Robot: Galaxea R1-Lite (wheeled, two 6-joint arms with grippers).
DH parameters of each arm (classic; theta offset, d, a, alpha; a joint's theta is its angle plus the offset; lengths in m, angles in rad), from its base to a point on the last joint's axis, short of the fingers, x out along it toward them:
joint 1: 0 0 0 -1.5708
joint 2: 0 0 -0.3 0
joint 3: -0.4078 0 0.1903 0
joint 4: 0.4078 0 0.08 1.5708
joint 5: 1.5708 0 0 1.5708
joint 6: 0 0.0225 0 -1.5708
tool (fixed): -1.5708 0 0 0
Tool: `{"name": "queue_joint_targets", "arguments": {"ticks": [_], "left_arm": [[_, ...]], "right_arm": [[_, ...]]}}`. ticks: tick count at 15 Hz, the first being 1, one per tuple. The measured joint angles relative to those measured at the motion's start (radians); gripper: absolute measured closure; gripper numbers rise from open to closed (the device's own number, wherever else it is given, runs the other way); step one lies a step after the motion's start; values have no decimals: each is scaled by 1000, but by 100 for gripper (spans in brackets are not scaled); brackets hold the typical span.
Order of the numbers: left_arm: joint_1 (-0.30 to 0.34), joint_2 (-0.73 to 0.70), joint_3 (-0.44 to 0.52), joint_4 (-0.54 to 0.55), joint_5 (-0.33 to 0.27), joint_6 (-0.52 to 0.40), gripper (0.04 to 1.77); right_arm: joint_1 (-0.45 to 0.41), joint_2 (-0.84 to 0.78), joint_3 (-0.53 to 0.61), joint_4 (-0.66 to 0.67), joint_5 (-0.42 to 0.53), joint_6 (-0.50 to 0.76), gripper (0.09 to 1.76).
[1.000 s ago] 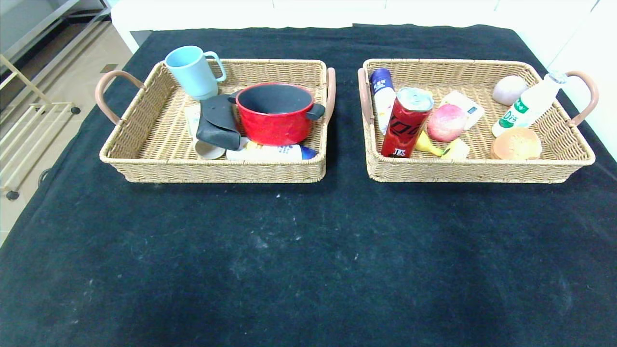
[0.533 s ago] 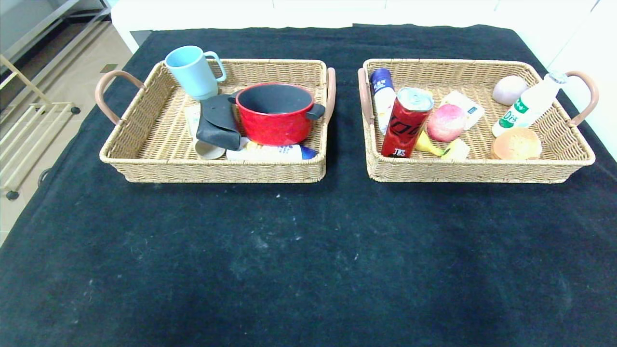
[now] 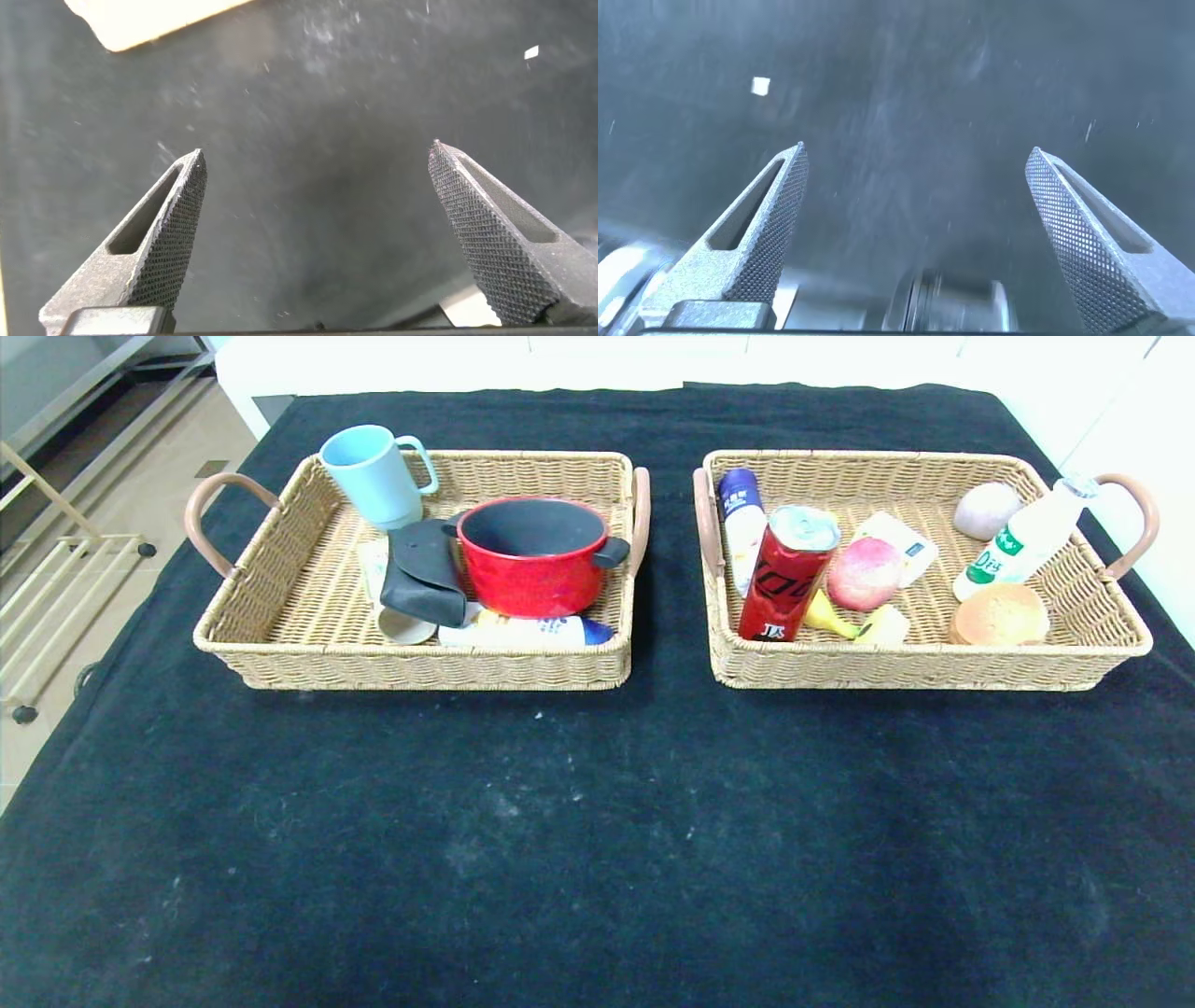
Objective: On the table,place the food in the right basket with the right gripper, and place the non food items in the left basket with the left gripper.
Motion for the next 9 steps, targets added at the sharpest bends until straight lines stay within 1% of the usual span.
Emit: {"name": "queue_joint_targets", "arguments": {"ticks": [1, 2, 3, 4, 6, 7, 8, 9], "left_arm": [[0, -19, 33, -14, 1, -19, 9], [1, -33, 69, -56, 2, -42, 9], [1, -41, 114, -121, 6, -63, 9], [1, -47, 171, -210, 18, -81, 9], [2, -53, 331, -465, 71, -109, 9], [2, -54, 420, -581, 97, -116, 9], [3, -55, 511, -676, 123, -121, 9], [3, -55, 583, -734, 148, -125, 9]], "right_arm": [[0, -13, 50, -96, -4, 8, 15], [0, -23, 110, -206, -8, 15, 15], [0, -29, 175, -315, -14, 19, 15], [0, -32, 253, -433, -26, 19, 15], [1, -36, 436, -749, -53, 10, 15], [0, -37, 526, -862, -61, 2, 15], [0, -37, 610, -946, -71, -13, 15], [0, -38, 671, -983, -104, -27, 15]]}}
